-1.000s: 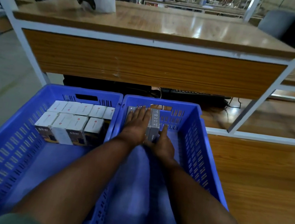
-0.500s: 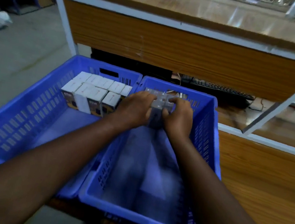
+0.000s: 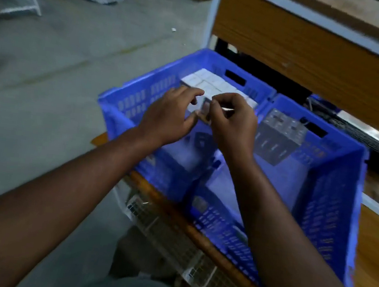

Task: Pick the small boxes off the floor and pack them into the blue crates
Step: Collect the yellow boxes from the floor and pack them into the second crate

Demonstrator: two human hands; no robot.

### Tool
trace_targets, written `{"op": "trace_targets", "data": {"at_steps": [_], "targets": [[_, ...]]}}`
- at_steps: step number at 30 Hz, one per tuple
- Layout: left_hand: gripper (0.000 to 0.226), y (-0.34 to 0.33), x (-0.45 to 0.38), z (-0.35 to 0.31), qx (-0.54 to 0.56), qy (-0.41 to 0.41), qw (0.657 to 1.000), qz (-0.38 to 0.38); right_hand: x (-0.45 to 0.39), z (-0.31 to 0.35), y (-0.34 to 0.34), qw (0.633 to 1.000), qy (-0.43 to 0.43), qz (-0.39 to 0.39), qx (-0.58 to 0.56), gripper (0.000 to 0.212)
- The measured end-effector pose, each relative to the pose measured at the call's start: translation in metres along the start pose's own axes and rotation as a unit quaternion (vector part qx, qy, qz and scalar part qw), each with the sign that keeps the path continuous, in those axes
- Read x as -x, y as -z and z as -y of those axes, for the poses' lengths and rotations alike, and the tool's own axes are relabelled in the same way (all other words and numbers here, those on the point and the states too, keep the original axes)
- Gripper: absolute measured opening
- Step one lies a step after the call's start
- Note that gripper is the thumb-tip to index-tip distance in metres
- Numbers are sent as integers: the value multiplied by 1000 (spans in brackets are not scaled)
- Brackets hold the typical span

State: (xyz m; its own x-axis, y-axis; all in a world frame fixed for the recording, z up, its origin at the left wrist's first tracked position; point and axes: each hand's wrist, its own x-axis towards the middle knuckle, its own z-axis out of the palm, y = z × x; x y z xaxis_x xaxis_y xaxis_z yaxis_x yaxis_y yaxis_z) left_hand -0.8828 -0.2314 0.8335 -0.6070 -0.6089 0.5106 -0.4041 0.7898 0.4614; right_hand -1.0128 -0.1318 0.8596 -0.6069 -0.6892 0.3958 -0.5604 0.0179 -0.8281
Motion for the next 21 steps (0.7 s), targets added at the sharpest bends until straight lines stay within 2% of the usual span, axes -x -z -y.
{"op": "trace_targets", "data": {"at_steps": [5,9,11,16,21], "targets": [[41,89,107,82,-3,92,993,-73,76,65,-110,997,38,64,-15,4],[36,165,226,153,-34,202,973,-105,158,111,-219,977,17,205,-52,5],[35,198,288,188,-44,260,957,-124,196,131,-268,961,39,268,-56,5],[33,261,432,252,-60,431,881,-185,277,174,-383,888,81,450,-47,7],[32,299,544,290,-66,555,793,-245,356,207,-490,806,120,577,-47,7]]}}
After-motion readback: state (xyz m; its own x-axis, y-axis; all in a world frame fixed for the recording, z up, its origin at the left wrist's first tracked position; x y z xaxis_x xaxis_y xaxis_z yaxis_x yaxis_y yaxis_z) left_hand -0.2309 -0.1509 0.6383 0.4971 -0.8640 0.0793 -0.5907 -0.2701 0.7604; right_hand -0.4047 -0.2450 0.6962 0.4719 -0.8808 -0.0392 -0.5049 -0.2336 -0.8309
